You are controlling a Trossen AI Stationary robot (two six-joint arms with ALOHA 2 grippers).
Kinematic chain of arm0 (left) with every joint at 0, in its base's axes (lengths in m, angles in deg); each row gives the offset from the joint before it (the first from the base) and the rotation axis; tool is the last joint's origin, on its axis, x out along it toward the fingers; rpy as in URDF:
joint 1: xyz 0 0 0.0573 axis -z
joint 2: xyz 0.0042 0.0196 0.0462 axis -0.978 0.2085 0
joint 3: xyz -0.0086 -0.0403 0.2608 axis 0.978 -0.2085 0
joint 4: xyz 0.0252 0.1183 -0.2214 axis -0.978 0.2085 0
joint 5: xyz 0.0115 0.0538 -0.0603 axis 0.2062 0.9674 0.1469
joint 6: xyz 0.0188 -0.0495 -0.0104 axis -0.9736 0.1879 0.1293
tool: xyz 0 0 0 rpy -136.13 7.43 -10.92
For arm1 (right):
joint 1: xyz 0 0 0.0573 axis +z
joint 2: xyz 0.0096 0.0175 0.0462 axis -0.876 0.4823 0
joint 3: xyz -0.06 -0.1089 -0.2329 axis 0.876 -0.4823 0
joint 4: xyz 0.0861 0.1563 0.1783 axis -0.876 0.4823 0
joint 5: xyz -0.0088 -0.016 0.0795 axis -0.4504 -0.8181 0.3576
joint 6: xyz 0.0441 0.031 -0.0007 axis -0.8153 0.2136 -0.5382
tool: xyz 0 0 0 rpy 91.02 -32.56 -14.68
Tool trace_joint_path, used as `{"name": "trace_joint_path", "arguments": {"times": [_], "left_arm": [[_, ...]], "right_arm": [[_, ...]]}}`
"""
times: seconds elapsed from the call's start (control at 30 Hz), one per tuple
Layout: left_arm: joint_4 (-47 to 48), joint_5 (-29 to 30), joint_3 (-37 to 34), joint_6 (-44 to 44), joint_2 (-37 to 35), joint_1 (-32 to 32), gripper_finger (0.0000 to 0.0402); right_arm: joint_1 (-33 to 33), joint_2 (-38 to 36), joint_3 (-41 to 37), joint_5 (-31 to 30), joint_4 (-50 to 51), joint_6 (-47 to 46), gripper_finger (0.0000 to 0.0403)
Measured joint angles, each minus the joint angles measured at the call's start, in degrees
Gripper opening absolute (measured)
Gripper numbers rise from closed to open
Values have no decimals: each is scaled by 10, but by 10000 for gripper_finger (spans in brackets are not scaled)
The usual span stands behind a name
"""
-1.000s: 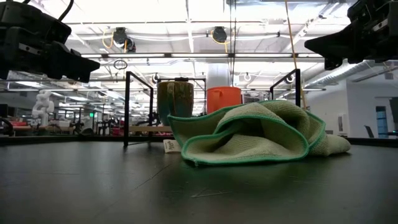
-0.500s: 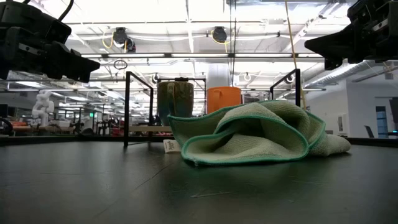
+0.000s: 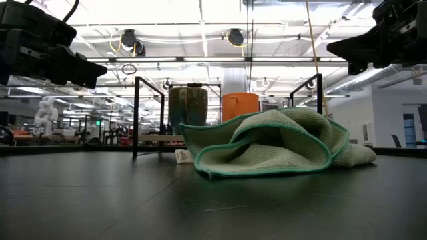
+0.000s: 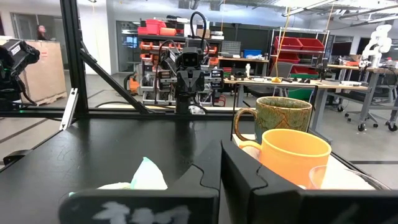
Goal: Stack small to large cups/mugs on shelf
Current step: Return to Home Position
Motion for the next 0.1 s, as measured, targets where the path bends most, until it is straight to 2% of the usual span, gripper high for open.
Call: {"name": "trace_joint_path", "arguments": {"times": [0.1], "left_arm": [[0,0,0,0,0,0,21]], "right_arm": [[0,0,0,0,0,0,0]]}}
